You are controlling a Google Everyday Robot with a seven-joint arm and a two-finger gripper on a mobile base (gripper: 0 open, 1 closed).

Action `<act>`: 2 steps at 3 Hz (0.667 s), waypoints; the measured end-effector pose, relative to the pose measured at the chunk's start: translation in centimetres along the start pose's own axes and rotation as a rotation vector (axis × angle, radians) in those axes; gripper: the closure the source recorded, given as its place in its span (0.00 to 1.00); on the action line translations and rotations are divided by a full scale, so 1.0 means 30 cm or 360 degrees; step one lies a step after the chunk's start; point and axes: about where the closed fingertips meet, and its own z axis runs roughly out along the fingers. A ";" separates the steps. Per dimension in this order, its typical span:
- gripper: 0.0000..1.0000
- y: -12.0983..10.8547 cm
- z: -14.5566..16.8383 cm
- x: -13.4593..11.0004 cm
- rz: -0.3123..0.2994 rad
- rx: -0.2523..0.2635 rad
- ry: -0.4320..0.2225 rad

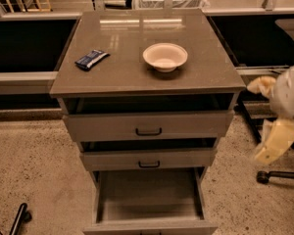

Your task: Close bottom drawer

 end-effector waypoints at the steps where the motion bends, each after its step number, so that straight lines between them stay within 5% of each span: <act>1: 0.00 0.211 0.284 0.183 0.0072 -0.0218 -0.0271; 2: 0.00 0.210 0.274 0.178 0.0038 -0.0213 -0.0257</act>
Offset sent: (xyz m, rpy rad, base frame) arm -0.0344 -0.0007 -0.0842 0.1586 0.0671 0.0292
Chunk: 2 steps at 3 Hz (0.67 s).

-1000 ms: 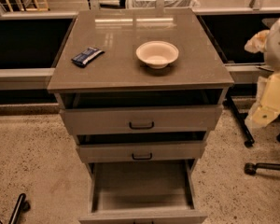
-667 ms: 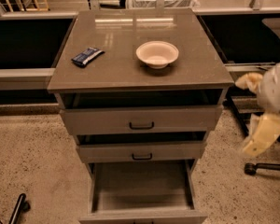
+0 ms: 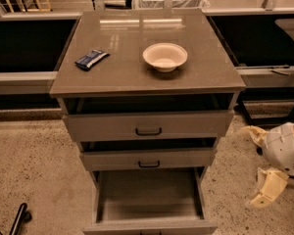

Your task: Close bottom drawer

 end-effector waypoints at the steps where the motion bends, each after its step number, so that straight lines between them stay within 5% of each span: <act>1: 0.00 -0.010 0.074 -0.016 -0.0044 -0.0092 -0.0055; 2: 0.00 0.035 0.293 -0.001 -0.0102 -0.0141 -0.0309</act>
Offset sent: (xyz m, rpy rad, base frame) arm 0.0074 0.0896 -0.1476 0.3853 -0.1386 0.2040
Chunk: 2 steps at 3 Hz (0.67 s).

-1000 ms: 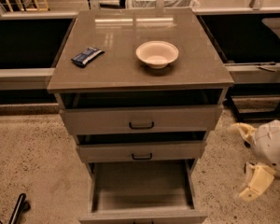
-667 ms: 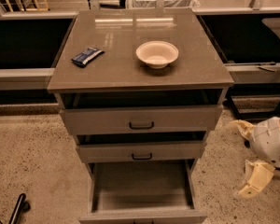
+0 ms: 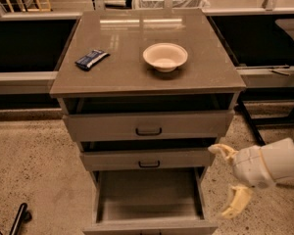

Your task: Close bottom drawer

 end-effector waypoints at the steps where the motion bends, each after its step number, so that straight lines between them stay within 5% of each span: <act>1: 0.00 0.055 0.243 0.059 -0.0032 -0.0009 -0.0298; 2: 0.00 0.077 0.261 0.042 -0.0267 0.0018 -0.0485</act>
Offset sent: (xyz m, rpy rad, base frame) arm -0.0312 0.0499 -0.0414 0.4097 -0.2763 0.2502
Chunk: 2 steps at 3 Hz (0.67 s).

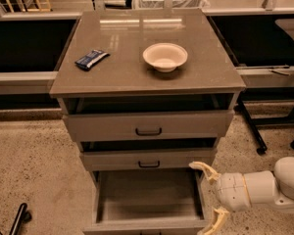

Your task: Close bottom drawer

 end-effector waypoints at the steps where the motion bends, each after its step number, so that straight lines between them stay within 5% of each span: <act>1: 0.00 -0.001 0.005 0.004 0.0008 0.0000 0.0014; 2: 0.00 -0.004 0.061 0.154 0.0036 0.0021 0.0066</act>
Offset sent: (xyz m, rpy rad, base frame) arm 0.0221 -0.0195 -0.1230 -0.0659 0.0311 -0.0801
